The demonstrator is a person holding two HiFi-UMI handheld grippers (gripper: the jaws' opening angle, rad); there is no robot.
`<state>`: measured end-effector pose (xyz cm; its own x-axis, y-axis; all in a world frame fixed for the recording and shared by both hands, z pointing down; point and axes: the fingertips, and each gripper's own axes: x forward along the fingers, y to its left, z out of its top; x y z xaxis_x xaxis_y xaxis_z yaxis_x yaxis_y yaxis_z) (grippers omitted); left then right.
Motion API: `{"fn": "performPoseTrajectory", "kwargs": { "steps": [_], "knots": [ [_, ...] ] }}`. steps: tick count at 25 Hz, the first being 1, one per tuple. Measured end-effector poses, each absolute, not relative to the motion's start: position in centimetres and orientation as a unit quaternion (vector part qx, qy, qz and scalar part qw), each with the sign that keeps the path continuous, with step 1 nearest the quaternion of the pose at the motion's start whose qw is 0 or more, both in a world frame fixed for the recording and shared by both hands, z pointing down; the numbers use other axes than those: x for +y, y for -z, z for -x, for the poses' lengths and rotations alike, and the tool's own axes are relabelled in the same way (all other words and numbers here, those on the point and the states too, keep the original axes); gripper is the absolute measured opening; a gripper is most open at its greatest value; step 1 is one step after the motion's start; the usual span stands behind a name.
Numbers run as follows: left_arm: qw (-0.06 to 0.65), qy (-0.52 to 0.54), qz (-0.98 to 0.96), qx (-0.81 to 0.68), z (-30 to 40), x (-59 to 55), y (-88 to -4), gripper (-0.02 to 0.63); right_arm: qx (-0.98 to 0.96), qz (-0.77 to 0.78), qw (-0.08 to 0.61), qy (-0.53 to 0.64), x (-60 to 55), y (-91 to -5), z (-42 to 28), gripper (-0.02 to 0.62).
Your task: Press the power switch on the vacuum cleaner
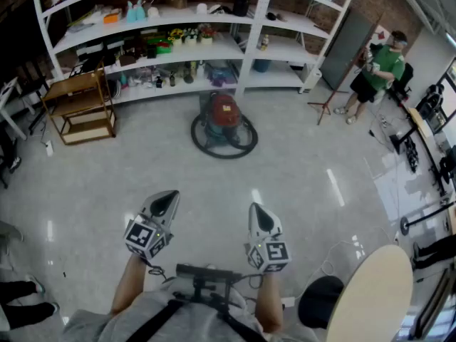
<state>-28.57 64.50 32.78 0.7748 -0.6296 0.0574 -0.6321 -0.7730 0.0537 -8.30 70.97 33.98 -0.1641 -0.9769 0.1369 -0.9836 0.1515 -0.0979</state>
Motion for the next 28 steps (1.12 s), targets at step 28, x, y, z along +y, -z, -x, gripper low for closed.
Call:
{"fn": "performPoseTrajectory", "kwargs": {
  "steps": [28],
  "knots": [
    [0.035,-0.030,-0.940,-0.339,20.4,61.2,-35.5,0.008,-0.763,-0.637,0.014,-0.109,68.3,-37.6,1.1,0.002]
  ]
}}
